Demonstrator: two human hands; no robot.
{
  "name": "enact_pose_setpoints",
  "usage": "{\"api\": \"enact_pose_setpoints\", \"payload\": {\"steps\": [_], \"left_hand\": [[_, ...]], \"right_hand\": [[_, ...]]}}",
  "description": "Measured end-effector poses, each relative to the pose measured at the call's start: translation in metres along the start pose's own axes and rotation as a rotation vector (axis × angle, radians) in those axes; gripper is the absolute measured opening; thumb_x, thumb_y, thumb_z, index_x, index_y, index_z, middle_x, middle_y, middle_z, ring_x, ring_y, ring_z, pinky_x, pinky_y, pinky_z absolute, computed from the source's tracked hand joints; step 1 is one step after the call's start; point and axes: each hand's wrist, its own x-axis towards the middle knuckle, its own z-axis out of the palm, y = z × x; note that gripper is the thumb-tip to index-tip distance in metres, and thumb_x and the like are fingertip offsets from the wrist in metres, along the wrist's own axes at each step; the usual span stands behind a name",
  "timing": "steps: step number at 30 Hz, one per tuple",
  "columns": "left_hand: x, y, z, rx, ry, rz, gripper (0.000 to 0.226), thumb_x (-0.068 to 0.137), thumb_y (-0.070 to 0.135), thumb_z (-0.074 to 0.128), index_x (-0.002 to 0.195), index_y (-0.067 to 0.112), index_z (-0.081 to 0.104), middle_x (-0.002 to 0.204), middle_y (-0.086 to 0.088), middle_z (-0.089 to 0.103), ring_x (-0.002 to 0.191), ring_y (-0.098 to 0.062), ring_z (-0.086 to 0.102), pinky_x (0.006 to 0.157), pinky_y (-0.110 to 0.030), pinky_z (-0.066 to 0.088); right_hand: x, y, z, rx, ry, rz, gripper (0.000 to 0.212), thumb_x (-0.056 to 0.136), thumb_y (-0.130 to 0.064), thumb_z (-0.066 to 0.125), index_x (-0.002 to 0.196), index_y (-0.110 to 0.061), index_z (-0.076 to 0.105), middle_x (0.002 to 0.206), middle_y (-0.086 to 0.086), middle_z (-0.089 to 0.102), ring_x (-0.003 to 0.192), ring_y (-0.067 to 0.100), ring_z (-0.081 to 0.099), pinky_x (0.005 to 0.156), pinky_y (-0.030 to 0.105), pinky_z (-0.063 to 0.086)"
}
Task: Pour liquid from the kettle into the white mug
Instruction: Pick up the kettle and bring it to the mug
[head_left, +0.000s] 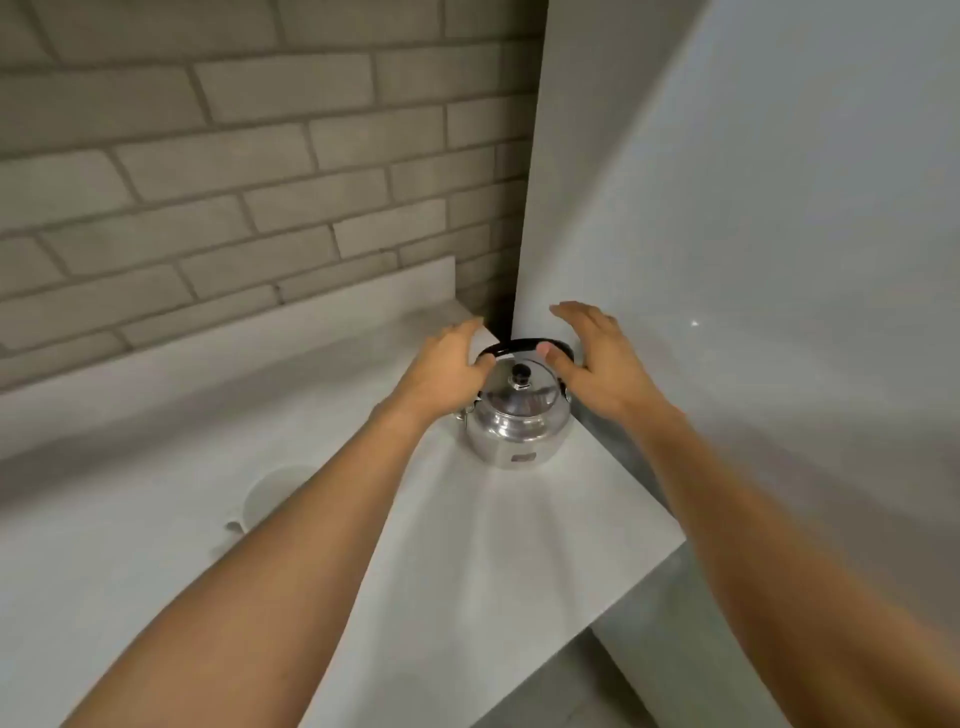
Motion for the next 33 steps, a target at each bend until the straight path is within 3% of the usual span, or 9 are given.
{"api": "enact_pose_setpoints", "payload": {"steps": [5, 9, 12, 16, 20, 23, 26, 31, 33], "left_hand": [[0.000, -0.007, 0.030, -0.060, 0.076, -0.021, 0.049, 0.103, 0.024, 0.062, 0.151, 0.016, 0.052, 0.143, -0.011, 0.062, 0.128, -0.027, 0.064, 0.110, -0.036, 0.049], [0.002, -0.008, 0.035, -0.045, 0.170, 0.011, 0.034, 0.103, 0.015, 0.062, 0.137, 0.013, 0.066, 0.123, -0.013, 0.073, 0.111, -0.029, 0.071, 0.102, -0.036, 0.054], [0.000, -0.007, 0.036, -0.020, 0.186, 0.024, 0.031, 0.104, 0.015, 0.061, 0.134, 0.015, 0.068, 0.116, -0.011, 0.075, 0.105, -0.028, 0.071, 0.098, -0.035, 0.054], [-0.003, -0.006, 0.032, -0.008, 0.178, 0.027, 0.032, 0.105, 0.016, 0.059, 0.135, 0.016, 0.068, 0.115, -0.009, 0.075, 0.106, -0.026, 0.069, 0.096, -0.032, 0.051], [-0.012, -0.004, 0.026, -0.032, 0.214, 0.036, 0.033, 0.104, 0.018, 0.061, 0.136, 0.016, 0.068, 0.122, -0.006, 0.075, 0.110, -0.021, 0.069, 0.094, -0.014, 0.045], [-0.027, 0.001, 0.018, -0.138, 0.281, 0.031, 0.032, 0.101, 0.020, 0.066, 0.133, 0.018, 0.070, 0.124, -0.001, 0.076, 0.109, -0.005, 0.068, 0.090, 0.002, 0.042], [-0.048, 0.008, 0.011, -0.276, 0.369, 0.003, 0.033, 0.098, 0.022, 0.070, 0.131, 0.020, 0.071, 0.121, 0.005, 0.077, 0.106, 0.005, 0.067, 0.094, -0.007, 0.052], [-0.115, 0.002, 0.011, -0.296, 0.554, -0.015, 0.032, 0.094, 0.026, 0.076, 0.124, 0.017, 0.069, 0.120, 0.001, 0.070, 0.110, -0.011, 0.069, 0.095, -0.031, 0.060], [-0.151, -0.005, 0.020, -0.216, 0.536, 0.023, 0.031, 0.094, 0.030, 0.076, 0.122, 0.016, 0.070, 0.122, 0.001, 0.067, 0.114, -0.013, 0.066, 0.098, -0.037, 0.058]], "right_hand": [[0.020, 0.021, 0.018, 0.063, -0.147, -0.091, 0.061, 0.100, -0.049, 0.059, 0.154, -0.023, 0.045, 0.154, 0.001, 0.050, 0.140, 0.022, 0.045, 0.110, 0.035, 0.039], [0.032, 0.026, 0.024, 0.133, -0.247, -0.164, 0.047, 0.101, -0.047, 0.058, 0.141, -0.023, 0.062, 0.126, -0.001, 0.068, 0.108, 0.019, 0.067, 0.096, 0.039, 0.053], [0.038, 0.025, 0.026, 0.149, -0.230, -0.182, 0.035, 0.101, -0.045, 0.059, 0.124, -0.022, 0.071, 0.108, -0.002, 0.073, 0.095, 0.018, 0.068, 0.086, 0.040, 0.054], [0.036, 0.025, 0.026, 0.242, -0.261, -0.156, 0.026, 0.101, -0.040, 0.063, 0.115, -0.021, 0.073, 0.089, -0.006, 0.073, 0.076, 0.008, 0.065, 0.069, 0.026, 0.046], [0.024, 0.016, 0.019, 0.313, -0.215, -0.130, 0.018, 0.099, -0.038, 0.066, 0.108, -0.025, 0.073, 0.084, -0.012, 0.072, 0.074, -0.003, 0.064, 0.064, 0.009, 0.042], [0.015, 0.000, 0.009, 0.332, -0.156, -0.136, 0.017, 0.097, -0.039, 0.067, 0.108, -0.028, 0.074, 0.088, -0.017, 0.073, 0.084, -0.005, 0.066, 0.069, 0.007, 0.045], [0.002, -0.021, -0.001, 0.356, -0.110, -0.153, 0.020, 0.096, -0.038, 0.068, 0.113, -0.030, 0.075, 0.094, -0.020, 0.075, 0.088, -0.001, 0.070, 0.075, 0.011, 0.050], [-0.023, -0.057, -0.016, 0.422, -0.021, -0.174, 0.030, 0.092, -0.044, 0.072, 0.118, -0.031, 0.079, 0.101, -0.022, 0.077, 0.096, -0.002, 0.072, 0.085, 0.019, 0.057], [-0.033, -0.070, -0.021, 0.438, 0.007, -0.180, 0.030, 0.090, -0.047, 0.073, 0.116, -0.032, 0.079, 0.100, -0.025, 0.077, 0.097, -0.004, 0.072, 0.085, 0.017, 0.057]]}}
